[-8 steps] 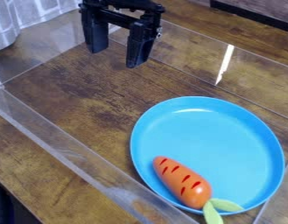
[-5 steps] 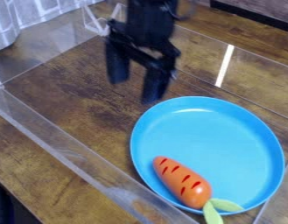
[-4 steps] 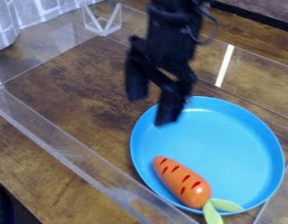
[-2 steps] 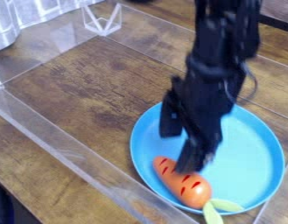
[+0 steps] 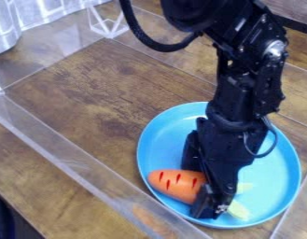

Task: Remove the carrot from inside the blue tray and put it on the table

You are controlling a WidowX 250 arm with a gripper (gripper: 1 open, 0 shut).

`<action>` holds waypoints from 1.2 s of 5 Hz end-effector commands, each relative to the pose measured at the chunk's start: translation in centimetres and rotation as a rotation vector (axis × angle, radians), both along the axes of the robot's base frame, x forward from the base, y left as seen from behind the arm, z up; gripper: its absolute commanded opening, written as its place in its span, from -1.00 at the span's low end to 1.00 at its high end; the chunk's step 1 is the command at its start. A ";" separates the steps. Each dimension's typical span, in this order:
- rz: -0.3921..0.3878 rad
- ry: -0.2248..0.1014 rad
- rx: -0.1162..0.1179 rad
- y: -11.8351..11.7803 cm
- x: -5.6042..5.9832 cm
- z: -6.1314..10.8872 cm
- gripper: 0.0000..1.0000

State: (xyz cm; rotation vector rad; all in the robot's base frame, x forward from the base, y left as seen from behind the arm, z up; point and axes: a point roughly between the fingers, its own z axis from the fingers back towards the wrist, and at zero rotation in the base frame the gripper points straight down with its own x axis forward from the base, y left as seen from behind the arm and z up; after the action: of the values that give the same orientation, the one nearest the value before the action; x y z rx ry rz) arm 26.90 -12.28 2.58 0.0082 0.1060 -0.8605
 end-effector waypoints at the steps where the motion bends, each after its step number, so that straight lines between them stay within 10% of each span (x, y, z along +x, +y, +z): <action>1: 0.012 -0.027 -0.024 0.2 0.7 0.3 1.00; 6: 0.044 -0.042 -0.073 0.4 1.6 -1.2 1.00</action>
State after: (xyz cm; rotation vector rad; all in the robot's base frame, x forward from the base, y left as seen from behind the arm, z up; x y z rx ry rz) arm 28.29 -12.38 2.07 -0.0435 0.0349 -0.8146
